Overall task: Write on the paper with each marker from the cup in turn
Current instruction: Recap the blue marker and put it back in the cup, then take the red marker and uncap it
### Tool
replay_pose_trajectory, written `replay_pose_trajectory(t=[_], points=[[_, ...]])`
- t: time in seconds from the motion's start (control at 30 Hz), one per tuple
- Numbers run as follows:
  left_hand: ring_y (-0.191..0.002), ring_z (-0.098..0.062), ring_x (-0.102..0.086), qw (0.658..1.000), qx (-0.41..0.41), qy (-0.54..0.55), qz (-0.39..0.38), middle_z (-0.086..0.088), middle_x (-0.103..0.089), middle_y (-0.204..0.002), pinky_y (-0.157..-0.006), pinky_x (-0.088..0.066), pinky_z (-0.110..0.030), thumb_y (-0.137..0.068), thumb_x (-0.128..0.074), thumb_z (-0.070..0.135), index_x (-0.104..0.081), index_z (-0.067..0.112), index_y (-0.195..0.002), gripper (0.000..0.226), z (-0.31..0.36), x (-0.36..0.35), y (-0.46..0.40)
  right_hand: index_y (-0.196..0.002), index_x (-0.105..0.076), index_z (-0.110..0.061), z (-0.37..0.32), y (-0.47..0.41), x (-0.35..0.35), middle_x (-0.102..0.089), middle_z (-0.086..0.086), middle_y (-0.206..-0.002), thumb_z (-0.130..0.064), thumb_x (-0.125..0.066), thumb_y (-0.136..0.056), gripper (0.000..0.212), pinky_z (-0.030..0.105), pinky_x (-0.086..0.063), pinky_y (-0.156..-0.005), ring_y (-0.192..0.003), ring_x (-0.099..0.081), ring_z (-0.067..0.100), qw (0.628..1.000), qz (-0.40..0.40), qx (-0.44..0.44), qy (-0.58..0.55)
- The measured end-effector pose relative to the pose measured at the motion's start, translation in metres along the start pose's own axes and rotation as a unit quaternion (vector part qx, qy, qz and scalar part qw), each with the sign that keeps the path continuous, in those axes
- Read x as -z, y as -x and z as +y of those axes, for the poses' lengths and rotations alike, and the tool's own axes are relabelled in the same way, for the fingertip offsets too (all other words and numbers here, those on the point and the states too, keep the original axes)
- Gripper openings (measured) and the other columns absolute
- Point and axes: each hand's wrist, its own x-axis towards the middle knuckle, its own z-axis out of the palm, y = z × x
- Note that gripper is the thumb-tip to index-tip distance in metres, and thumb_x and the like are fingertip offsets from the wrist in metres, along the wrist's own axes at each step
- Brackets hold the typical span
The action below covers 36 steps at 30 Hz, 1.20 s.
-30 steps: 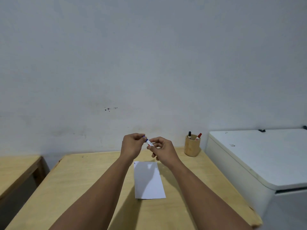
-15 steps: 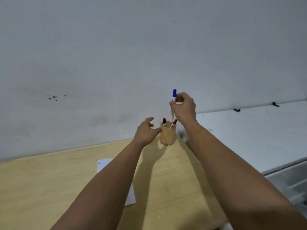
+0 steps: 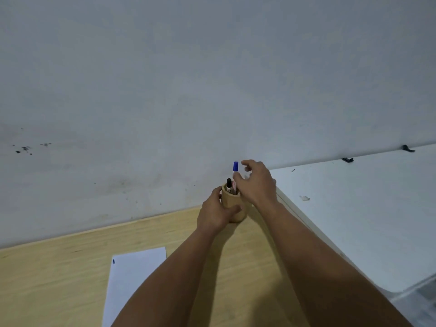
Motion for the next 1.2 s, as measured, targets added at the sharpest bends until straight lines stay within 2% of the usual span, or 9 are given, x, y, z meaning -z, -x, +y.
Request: replay_pose_trajectory(t=[0.17,0.27,0.37,0.5,0.67,0.8,0.97,1.07,1.2], points=[[-0.104,-0.014,-0.071,1.0,-0.001,0.011,0.012,0.013,-0.07,-0.122,-0.091,-0.06,-0.047,-0.073,-0.083,0.043,-0.055,0.036,-0.133,0.066,-0.006,0.005,-0.002,-0.108,-0.071,-0.035,0.005,0.012,0.002,-0.07,-0.012,-0.103,-0.062,-0.063,-0.086,0.035,0.042,-0.046,-0.097,-0.097,-0.066,0.018,0.993,-0.034,-0.053,0.099],[-0.107,-0.017,-0.07,0.999,-0.009,0.011,0.03,0.008,-0.07,-0.127,-0.093,-0.059,-0.047,-0.077,-0.084,0.037,-0.054,0.033,-0.136,0.066,0.008,0.018,0.021,-0.088,-0.073,-0.028,-0.012,0.031,0.021,-0.068,-0.015,-0.081,-0.048,-0.071,-0.088,0.019,0.039,-0.054,-0.093,-0.087,-0.068,0.018,0.996,-0.032,-0.061,0.062],[-0.118,-0.021,-0.066,1.0,-0.002,-0.021,0.019,0.002,-0.065,-0.139,-0.098,-0.056,-0.046,-0.08,-0.084,0.039,-0.046,0.027,-0.148,0.079,0.008,0.013,0.018,-0.078,-0.074,-0.021,-0.014,0.024,0.019,-0.074,-0.012,-0.079,-0.039,-0.08,-0.086,0.021,0.042,-0.058,-0.093,-0.087,-0.071,0.019,0.994,-0.029,-0.09,-0.049],[-0.132,-0.024,-0.058,0.997,0.01,-0.069,0.012,-0.002,-0.055,-0.152,-0.103,-0.052,-0.043,-0.08,-0.083,0.045,-0.025,0.024,-0.162,0.102,0.009,0.013,0.016,-0.085,-0.075,-0.021,-0.021,0.008,0.035,-0.076,-0.009,-0.08,-0.035,-0.082,-0.09,0.016,0.049,-0.061,-0.093,-0.086,-0.073,0.019,0.987,0.035,-0.056,-0.149],[-0.117,-0.021,-0.065,0.997,-0.015,-0.066,0.044,-0.003,-0.063,-0.14,-0.101,-0.054,-0.043,-0.092,-0.067,0.041,-0.048,0.025,-0.15,0.063,0.027,0.048,0.027,-0.105,-0.074,-0.017,-0.059,0.009,0.062,-0.078,0.006,-0.09,-0.029,-0.069,-0.104,0.012,0.016,-0.053,-0.068,-0.083,-0.074,0.021,0.96,0.107,0.04,-0.255],[-0.104,-0.021,-0.069,0.994,-0.049,-0.047,0.088,-0.001,-0.074,-0.115,-0.098,-0.054,-0.043,-0.098,-0.058,0.04,-0.069,0.019,-0.12,0.032,0.036,0.099,0.054,-0.121,-0.076,-0.021,-0.089,0.046,0.048,-0.064,0.001,-0.086,-0.028,-0.062,-0.109,0.019,0.02,-0.045,-0.06,-0.065,-0.057,0.011,0.956,-0.043,0.036,-0.287],[-0.077,-0.023,-0.069,0.991,-0.042,-0.022,0.123,-0.004,-0.075,-0.08,-0.08,-0.055,-0.042,-0.099,-0.042,0.066,-0.071,0.009,-0.088,0.064,0.032,0.169,0.101,-0.129,-0.077,-0.011,-0.108,0.111,0.005,-0.076,0.004,-0.104,-0.008,-0.071,-0.1,0.029,0.026,-0.05,-0.061,-0.076,-0.066,0.015,0.913,-0.305,-0.03,-0.268],[-0.065,-0.024,-0.061,0.987,-0.031,-0.11,0.116,-0.004,-0.065,-0.063,-0.067,-0.048,-0.038,-0.098,-0.037,0.072,-0.071,0.015,-0.071,0.072,0.011,0.205,0.124,-0.118,-0.081,-0.009,-0.123,0.143,-0.022,-0.083,0.004,-0.102,-0.02,-0.077,-0.101,0.021,0.024,-0.051,-0.057,-0.069,-0.068,0.013,0.871,-0.376,-0.028,-0.315],[-0.058,-0.023,-0.041,0.992,-0.015,-0.08,0.096,-0.01,-0.05,-0.064,-0.059,-0.035,-0.033,-0.105,-0.043,0.052,-0.061,-0.002,-0.068,0.068,-0.013,0.239,0.145,-0.112,-0.083,-0.015,-0.145,0.173,-0.052,-0.077,0.002,-0.088,-0.033,-0.076,-0.101,0.022,0.023,-0.04,-0.054,-0.058,-0.052,0.011,0.857,-0.409,-0.013,-0.314]])
